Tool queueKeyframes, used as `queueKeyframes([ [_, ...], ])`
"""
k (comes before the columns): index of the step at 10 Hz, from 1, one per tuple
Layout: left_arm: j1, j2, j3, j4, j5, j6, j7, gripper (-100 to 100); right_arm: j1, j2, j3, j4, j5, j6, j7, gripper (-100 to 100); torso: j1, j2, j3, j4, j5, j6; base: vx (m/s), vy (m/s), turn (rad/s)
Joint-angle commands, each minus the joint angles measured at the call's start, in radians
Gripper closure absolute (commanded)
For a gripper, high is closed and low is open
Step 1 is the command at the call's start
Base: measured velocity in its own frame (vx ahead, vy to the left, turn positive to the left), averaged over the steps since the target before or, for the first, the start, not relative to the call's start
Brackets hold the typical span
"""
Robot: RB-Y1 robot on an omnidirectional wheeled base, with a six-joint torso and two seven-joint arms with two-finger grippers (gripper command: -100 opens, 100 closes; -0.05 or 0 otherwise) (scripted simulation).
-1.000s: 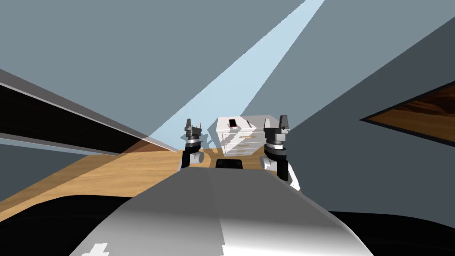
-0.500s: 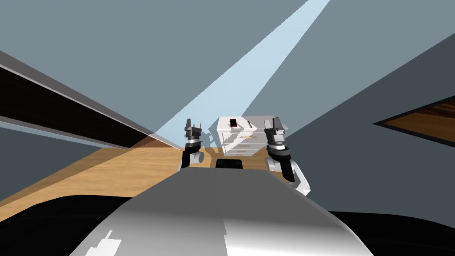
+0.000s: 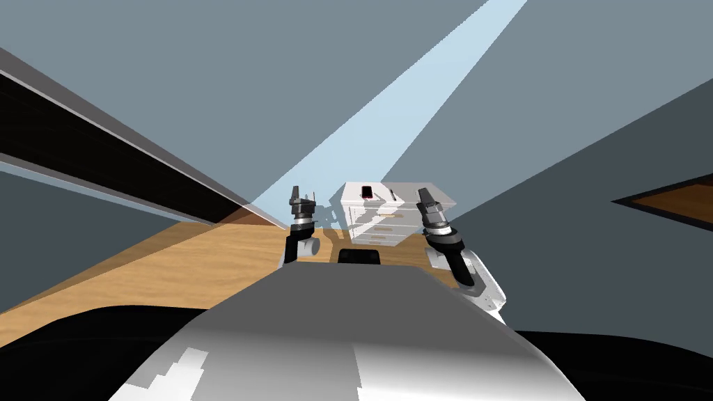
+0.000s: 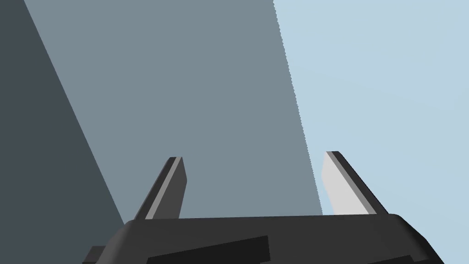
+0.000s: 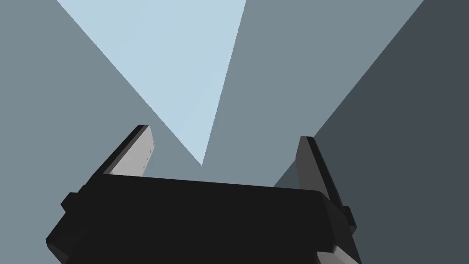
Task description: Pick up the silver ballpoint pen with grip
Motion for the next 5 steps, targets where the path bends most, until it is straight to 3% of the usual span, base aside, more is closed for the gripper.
queueKeyframes([
  [1, 0.0, 0.0, 0.0, 0.0, 0.0, 0.0, 0.0, 0, 0.003, -0.05, -0.033, 0.013, 0.049, -0.008, 0.035, -100, 0.0, 0.0, 0.0, 0.0, 0.0, 0.0, -0.025, -0.043, 0.14],
  [4, 0.0, 0.0, 0.0, 0.0, 0.0, 0.0, 0.0, 0, 0.006, -0.137, -0.065, 0.026, 0.094, -0.017, 0.066, -100, 0.0, 0.0, 0.0, 0.0, 0.0, 0.0, -0.017, -0.04, 0.114],
  [5, 0.0, 0.0, 0.0, 0.0, 0.0, 0.0, 0.0, 0, 0.011, -0.168, -0.098, 0.04, 0.137, -0.027, 0.098, -100, 0.0, 0.0, 0.0, 0.0, 0.0, 0.0, -0.027, -0.048, 0.172],
])
